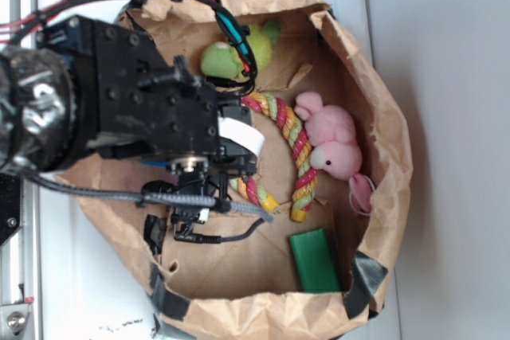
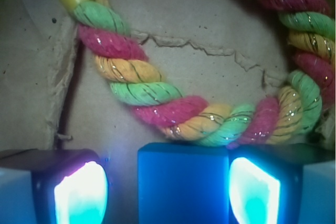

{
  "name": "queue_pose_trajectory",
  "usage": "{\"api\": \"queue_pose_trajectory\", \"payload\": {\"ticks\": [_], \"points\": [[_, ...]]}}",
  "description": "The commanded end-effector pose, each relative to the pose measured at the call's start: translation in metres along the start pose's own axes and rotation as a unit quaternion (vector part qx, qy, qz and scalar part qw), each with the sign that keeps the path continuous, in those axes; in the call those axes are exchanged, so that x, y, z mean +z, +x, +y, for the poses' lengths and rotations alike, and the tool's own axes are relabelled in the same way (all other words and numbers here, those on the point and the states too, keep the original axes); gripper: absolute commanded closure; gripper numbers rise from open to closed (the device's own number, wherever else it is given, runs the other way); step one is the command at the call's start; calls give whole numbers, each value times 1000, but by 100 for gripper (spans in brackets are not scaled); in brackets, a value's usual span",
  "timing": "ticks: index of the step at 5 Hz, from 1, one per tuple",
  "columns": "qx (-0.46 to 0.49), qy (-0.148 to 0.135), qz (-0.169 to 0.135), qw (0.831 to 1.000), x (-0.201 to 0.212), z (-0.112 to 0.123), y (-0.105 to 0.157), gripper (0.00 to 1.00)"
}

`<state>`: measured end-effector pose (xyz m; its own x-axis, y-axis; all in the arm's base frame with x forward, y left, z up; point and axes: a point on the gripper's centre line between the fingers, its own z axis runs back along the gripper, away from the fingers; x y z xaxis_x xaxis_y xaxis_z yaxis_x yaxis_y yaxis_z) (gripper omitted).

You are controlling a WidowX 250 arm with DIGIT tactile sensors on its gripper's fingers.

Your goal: Grab the blue block.

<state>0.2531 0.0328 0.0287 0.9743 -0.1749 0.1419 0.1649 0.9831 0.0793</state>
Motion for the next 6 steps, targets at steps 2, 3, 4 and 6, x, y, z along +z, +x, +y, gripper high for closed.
{"api": "queue_pose_trajectory", "payload": {"ticks": [2, 3, 4, 6], "points": [[27, 2, -13, 1000, 4, 9, 13, 100], [25, 1, -17, 1000, 5, 9, 13, 100], [24, 0, -20, 1000, 6, 9, 13, 100], [35, 0, -33, 999, 20, 11, 18, 100]]}}
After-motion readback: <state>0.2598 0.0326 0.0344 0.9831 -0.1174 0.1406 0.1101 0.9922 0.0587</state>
